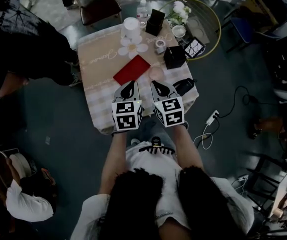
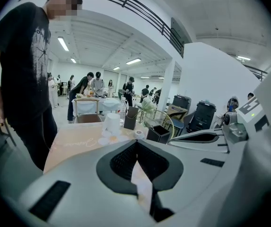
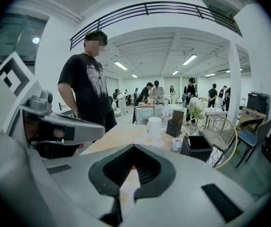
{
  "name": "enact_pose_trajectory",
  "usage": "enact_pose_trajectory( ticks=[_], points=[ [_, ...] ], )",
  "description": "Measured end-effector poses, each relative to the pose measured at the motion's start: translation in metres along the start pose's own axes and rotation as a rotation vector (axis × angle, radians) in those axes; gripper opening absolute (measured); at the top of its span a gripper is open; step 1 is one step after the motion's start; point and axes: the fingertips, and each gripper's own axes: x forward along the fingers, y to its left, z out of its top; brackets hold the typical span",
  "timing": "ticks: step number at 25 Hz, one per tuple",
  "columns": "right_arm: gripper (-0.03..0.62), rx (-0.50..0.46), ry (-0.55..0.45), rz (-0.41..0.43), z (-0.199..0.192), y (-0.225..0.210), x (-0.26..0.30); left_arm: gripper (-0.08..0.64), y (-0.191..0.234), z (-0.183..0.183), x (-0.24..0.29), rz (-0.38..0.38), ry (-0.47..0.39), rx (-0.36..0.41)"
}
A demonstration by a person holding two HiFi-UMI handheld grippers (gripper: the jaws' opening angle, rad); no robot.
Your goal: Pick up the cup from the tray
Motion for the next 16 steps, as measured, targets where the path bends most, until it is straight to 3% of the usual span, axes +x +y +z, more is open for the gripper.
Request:
enact_pose_trajectory(
  ticks=[8,16],
  points=[
    [0.006,0.025,0.007,0.0,-0.0068,-0.0043,-0.0056,0.009,-0.0085,0.0004,-0.0013,-0.009,-0.012,0.02],
    [0.006,-0.055,0.034,0.002,-0.0074,-0.0021,-0.0026,0.009,-0.0034,0.0005,-0.0044,0.01,-0.014,0.013]
  ],
)
